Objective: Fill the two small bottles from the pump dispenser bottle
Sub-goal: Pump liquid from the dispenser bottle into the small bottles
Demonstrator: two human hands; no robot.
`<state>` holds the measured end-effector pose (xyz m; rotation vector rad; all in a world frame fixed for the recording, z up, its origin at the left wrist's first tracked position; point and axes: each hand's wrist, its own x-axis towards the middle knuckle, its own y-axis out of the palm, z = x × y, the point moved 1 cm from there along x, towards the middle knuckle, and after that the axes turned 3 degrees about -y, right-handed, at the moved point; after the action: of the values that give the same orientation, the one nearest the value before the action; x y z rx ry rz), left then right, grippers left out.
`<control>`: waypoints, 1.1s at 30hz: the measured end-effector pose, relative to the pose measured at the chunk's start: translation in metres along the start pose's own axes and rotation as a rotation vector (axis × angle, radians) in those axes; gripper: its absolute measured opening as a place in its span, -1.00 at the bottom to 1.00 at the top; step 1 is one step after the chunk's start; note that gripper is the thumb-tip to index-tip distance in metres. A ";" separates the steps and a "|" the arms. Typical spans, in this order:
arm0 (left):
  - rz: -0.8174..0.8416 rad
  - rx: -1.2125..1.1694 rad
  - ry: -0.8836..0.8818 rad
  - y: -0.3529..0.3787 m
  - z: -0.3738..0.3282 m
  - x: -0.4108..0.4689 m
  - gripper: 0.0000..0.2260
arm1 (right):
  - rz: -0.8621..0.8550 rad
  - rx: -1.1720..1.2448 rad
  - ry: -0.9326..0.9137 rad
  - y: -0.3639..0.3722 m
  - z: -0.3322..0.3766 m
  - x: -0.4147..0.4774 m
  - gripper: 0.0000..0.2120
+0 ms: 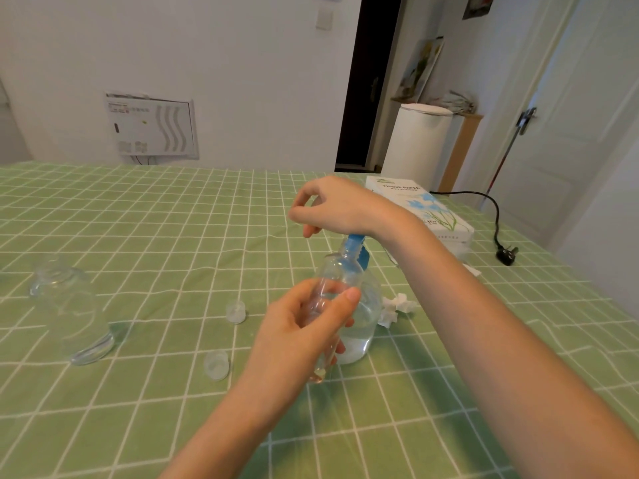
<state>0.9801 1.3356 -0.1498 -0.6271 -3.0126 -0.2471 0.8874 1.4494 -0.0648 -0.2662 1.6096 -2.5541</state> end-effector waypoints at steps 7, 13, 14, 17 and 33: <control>-0.009 -0.009 0.009 0.000 -0.001 0.002 -0.64 | -0.017 -0.029 -0.013 -0.004 0.004 0.003 -0.82; 0.005 -0.008 -0.002 0.000 0.000 0.001 -0.66 | 0.013 0.021 -0.014 0.002 -0.001 0.001 -0.82; 0.006 -0.007 -0.004 0.000 0.001 0.001 -0.66 | 0.021 0.029 -0.009 0.004 -0.002 0.001 -0.81; 0.001 -0.008 -0.013 0.000 0.003 0.000 -0.64 | 0.024 0.060 0.008 0.006 -0.004 0.000 -0.80; 0.005 -0.011 0.001 0.001 -0.003 0.001 -0.65 | 0.027 0.023 -0.014 -0.003 0.003 0.002 -0.82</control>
<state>0.9797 1.3366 -0.1467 -0.6347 -3.0104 -0.2642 0.8862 1.4479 -0.0606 -0.2580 1.5672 -2.5434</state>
